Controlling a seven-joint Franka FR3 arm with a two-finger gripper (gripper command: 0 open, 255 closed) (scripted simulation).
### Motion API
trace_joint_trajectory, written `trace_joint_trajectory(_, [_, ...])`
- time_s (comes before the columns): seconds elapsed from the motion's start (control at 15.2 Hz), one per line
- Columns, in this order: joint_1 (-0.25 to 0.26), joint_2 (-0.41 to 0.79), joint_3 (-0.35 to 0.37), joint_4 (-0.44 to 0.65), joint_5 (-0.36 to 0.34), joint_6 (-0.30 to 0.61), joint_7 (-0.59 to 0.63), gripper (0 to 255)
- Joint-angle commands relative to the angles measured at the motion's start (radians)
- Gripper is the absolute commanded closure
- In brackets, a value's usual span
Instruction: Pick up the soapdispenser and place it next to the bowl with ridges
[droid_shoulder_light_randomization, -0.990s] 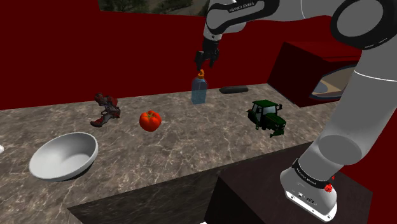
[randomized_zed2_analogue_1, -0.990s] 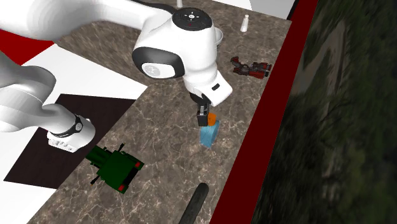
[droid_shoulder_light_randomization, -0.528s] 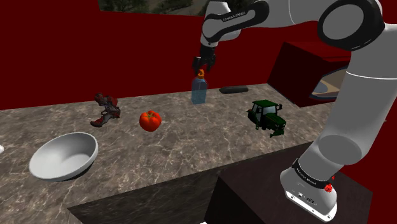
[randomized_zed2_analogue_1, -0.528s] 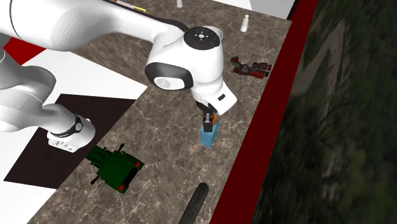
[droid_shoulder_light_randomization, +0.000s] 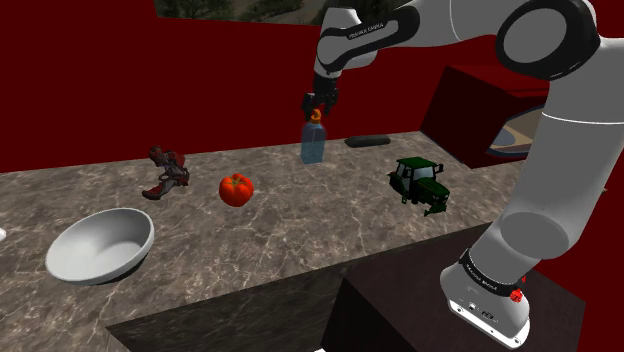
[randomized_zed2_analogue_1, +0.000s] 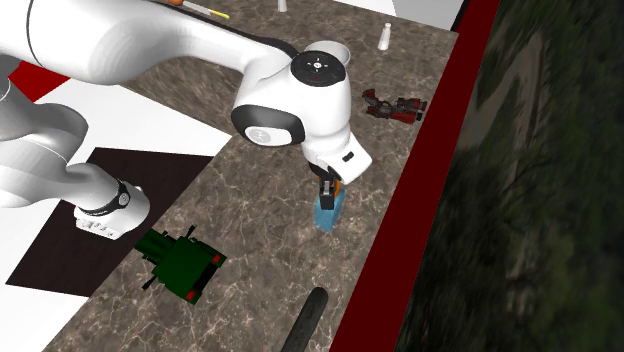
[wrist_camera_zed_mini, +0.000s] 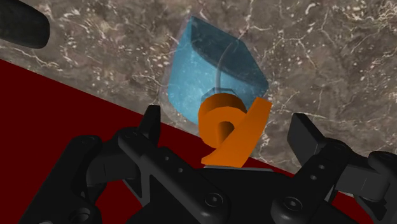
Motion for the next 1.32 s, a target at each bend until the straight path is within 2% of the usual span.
trace_joint_trajectory(0.0, [0.0, 0.0, 0.0, 0.0, 0.0, 0.0, 0.0, 0])
trace_joint_trajectory(0.07, [0.0, 0.0, 0.0, 0.0, 0.0, 0.0, 0.0, 255])
trace_joint_trajectory(0.66, [0.0, 0.0, 0.0, 0.0, 0.0, 0.0, 0.0, 255])
trace_joint_trajectory(1.25, [0.0, -0.033, 0.0, 0.077, 0.0, -0.11, 0.002, 255])
